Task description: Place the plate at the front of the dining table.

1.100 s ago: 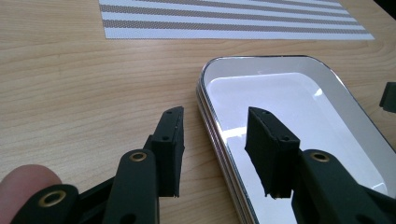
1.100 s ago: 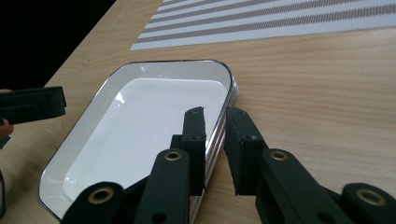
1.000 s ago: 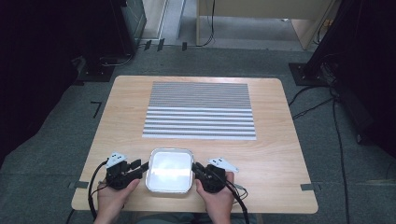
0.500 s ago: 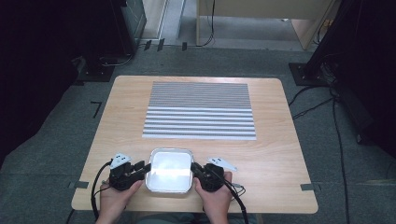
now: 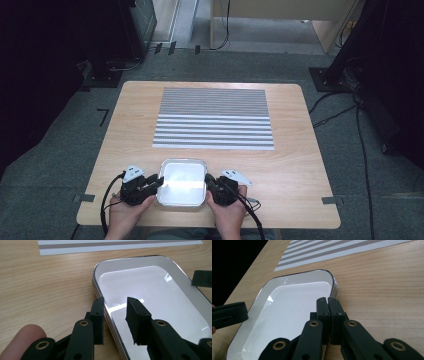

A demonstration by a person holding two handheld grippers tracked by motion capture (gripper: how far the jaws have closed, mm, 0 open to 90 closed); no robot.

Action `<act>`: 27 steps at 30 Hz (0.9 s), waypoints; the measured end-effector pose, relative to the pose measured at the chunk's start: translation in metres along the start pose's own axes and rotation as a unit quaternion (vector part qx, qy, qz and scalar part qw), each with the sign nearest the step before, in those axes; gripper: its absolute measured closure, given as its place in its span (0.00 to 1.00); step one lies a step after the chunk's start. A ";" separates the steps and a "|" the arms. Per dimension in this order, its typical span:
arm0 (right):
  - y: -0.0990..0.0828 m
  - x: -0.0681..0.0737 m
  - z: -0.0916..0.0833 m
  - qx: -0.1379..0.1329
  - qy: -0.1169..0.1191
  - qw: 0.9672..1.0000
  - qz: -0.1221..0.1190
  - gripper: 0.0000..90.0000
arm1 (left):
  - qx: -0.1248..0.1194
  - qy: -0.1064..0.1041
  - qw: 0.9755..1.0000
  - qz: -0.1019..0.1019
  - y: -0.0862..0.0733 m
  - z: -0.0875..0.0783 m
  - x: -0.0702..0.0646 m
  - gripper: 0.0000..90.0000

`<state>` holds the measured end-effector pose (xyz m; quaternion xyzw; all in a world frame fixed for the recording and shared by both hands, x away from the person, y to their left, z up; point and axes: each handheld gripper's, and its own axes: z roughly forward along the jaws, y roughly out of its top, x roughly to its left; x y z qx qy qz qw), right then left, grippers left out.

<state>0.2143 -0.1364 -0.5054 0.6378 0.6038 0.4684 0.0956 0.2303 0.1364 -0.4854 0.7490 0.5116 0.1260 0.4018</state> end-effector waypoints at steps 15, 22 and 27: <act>0.002 0.002 -0.001 -0.004 -0.004 1.000 0.006 1.00 | -0.005 0.000 1.000 -0.011 0.001 -0.002 0.005 0.77; -0.001 0.007 -0.001 -0.012 -0.023 0.999 -0.029 1.00 | -0.010 0.001 1.000 -0.022 0.002 -0.005 0.009 0.77; -0.001 0.009 0.000 -0.014 -0.027 0.999 -0.035 0.99 | -0.009 -0.001 1.000 -0.019 0.001 -0.004 0.008 0.77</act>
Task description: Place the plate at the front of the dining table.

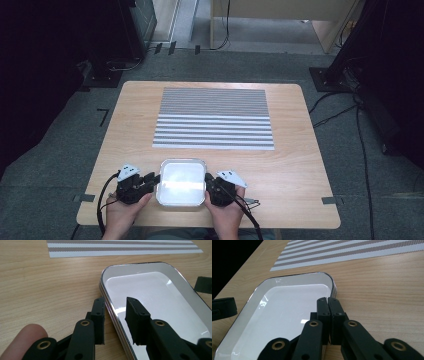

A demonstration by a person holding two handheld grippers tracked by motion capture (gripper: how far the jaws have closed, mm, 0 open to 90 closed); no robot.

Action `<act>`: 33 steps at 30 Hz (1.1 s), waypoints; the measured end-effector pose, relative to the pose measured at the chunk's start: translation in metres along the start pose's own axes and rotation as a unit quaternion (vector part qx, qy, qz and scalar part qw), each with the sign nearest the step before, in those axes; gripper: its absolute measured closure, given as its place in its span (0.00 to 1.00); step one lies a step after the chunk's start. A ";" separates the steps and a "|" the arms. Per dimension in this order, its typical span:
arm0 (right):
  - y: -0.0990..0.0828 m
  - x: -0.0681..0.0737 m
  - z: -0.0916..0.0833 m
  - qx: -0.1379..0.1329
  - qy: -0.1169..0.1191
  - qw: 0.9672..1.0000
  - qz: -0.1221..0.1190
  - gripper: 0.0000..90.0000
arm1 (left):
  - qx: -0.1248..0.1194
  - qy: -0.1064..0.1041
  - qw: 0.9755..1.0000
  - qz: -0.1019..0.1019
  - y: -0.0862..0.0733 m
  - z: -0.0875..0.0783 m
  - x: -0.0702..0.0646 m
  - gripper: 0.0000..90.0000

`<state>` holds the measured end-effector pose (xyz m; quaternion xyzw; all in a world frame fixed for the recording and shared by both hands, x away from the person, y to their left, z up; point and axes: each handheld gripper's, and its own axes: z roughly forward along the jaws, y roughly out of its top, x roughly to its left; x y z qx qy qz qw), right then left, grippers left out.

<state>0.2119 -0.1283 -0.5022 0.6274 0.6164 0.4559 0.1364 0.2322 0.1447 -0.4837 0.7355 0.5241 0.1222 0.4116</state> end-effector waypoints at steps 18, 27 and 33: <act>-0.011 0.015 0.005 -0.025 -0.055 0.996 -0.058 0.99 | 0.002 -0.003 1.000 0.005 -0.001 0.001 -0.004 0.77; -0.008 0.015 0.003 -0.034 -0.055 0.996 -0.054 1.00 | 0.004 -0.005 1.000 0.006 -0.002 0.002 -0.004 0.77; -0.005 0.008 0.002 -0.029 -0.026 0.999 -0.017 1.00 | 0.010 -0.030 0.999 -0.033 0.001 -0.002 0.004 0.86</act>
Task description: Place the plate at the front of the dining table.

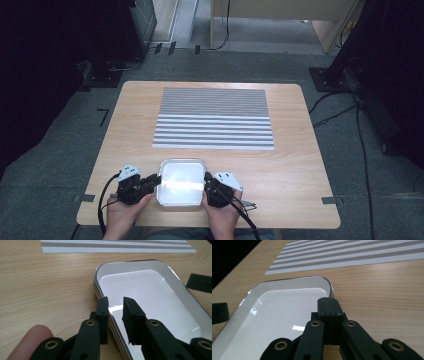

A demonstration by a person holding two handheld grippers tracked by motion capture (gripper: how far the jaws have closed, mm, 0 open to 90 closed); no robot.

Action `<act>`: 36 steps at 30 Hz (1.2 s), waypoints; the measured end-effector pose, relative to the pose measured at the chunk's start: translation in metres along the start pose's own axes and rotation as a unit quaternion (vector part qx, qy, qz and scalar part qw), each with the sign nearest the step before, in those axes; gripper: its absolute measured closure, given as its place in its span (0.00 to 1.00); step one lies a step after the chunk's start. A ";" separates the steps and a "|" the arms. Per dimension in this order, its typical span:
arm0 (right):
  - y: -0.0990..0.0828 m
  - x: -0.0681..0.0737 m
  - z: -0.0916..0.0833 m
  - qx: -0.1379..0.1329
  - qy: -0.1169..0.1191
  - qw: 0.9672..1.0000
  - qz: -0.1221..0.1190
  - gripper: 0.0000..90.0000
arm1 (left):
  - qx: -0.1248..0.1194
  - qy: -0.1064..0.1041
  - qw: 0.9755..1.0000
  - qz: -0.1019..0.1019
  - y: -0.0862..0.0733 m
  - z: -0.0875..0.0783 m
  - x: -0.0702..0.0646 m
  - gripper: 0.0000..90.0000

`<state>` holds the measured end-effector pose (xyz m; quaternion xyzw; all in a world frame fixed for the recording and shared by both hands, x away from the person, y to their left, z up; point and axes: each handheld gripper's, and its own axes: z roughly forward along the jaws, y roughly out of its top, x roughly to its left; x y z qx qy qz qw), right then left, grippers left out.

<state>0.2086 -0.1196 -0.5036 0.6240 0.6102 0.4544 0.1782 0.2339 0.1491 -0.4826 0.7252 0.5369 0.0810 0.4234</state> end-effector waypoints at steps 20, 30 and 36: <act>-0.001 0.002 0.002 0.010 0.019 1.000 0.003 1.00 | 0.024 -0.016 0.999 -0.016 0.001 0.001 0.003 1.00; 0.001 -0.002 0.000 0.008 0.020 1.000 0.015 0.97 | 0.028 -0.013 0.999 -0.015 0.002 0.002 0.001 0.99; 0.003 -0.005 0.000 0.012 0.024 0.999 0.021 0.96 | 0.028 -0.012 0.999 -0.015 0.002 0.002 0.001 0.97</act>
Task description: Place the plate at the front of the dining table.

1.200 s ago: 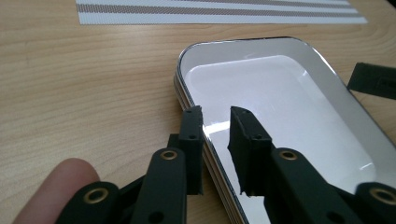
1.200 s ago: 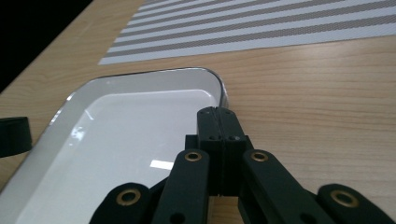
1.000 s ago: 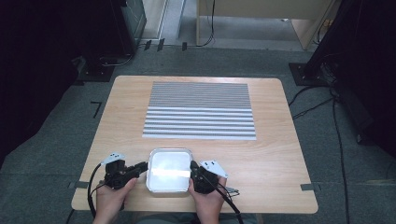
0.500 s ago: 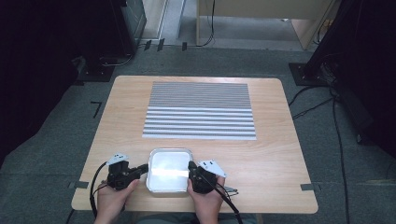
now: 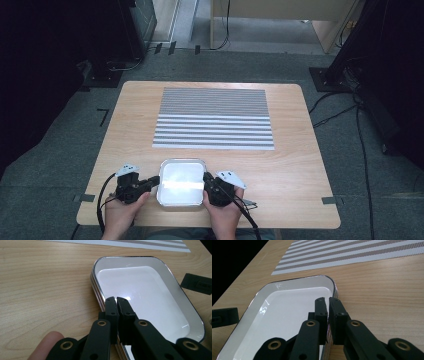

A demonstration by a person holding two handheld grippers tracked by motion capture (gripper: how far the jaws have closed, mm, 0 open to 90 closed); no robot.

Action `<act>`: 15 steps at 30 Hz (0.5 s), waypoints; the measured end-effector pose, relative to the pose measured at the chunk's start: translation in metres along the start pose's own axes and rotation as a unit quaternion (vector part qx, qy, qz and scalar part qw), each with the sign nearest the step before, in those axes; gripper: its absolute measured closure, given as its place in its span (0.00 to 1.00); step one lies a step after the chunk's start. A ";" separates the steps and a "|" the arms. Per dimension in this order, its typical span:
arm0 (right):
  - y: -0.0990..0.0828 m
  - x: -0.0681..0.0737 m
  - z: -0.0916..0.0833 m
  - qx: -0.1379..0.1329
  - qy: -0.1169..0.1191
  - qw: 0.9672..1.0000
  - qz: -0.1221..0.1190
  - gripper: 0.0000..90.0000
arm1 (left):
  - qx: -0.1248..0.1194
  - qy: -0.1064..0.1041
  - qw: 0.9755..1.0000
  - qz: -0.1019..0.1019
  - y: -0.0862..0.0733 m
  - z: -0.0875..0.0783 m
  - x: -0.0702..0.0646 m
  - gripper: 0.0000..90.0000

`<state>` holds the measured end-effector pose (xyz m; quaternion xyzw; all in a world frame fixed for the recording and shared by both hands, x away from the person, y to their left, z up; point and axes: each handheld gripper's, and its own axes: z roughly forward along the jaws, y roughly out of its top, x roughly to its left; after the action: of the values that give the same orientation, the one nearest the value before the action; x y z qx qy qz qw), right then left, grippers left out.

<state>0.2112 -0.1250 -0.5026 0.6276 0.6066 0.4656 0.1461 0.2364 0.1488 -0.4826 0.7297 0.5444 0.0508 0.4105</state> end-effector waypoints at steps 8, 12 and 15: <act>0.002 -0.002 0.000 0.006 0.007 1.000 0.013 0.93 | 0.000 0.005 1.000 0.003 0.000 0.000 -0.001 0.99; 0.002 -0.003 0.001 0.007 0.003 1.000 0.013 0.94 | 0.000 0.007 1.000 0.004 0.000 0.001 -0.001 1.00; 0.001 -0.003 0.003 0.013 0.004 1.000 0.012 0.94 | -0.001 0.007 1.000 0.005 0.000 0.001 -0.001 1.00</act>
<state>0.2142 -0.1266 -0.5048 0.6349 0.6054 0.4622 0.1300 0.2365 0.1473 -0.4826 0.7313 0.5438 0.0586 0.4074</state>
